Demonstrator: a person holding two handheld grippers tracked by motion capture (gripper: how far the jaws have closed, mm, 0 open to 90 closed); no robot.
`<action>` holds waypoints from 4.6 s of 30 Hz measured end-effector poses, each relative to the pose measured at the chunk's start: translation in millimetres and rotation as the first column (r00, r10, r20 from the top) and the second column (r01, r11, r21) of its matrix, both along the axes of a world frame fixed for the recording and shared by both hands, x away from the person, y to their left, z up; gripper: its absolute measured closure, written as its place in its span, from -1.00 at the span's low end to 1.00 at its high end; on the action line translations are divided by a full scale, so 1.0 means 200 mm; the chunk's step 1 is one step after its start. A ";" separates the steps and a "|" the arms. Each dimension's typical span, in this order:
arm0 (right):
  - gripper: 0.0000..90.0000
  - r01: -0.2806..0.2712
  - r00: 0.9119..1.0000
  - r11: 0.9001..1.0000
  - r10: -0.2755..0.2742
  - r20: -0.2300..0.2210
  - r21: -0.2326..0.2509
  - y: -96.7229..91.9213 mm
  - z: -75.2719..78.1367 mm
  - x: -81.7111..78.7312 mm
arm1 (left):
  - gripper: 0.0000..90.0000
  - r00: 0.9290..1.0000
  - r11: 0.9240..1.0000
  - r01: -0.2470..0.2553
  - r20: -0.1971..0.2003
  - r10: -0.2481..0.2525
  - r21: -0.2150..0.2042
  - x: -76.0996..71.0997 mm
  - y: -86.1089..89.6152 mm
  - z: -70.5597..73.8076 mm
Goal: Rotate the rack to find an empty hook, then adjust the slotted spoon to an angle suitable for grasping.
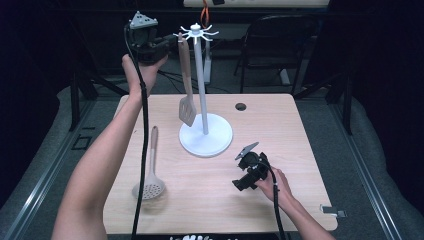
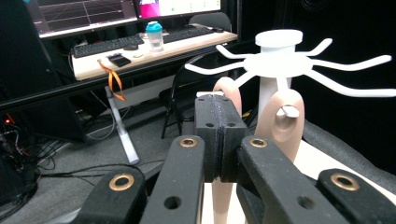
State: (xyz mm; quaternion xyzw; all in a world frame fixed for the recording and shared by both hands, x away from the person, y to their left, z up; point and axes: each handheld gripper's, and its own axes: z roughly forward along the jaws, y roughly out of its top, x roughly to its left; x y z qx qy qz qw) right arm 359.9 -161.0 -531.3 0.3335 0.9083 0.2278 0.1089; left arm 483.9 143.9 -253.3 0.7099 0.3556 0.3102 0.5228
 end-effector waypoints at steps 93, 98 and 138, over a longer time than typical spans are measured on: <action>-0.94 -0.013 1.000 0.998 0.012 -0.017 -0.062 0.00 -0.02 0.00 | -1.00 0.891 0.975 -0.200 -0.396 0.223 0.101 -0.45 0.49 -1.17; -1.00 0.018 1.000 1.000 -0.018 0.010 -0.019 -0.02 0.00 -0.03 | -1.00 0.878 0.968 -0.216 -0.408 0.249 0.126 -0.53 0.50 -1.18; -0.85 0.118 0.992 0.992 -0.116 -0.044 0.042 -0.08 0.05 -0.13 | 0.02 0.744 0.958 -0.154 -0.609 0.274 0.243 -0.41 0.37 -1.46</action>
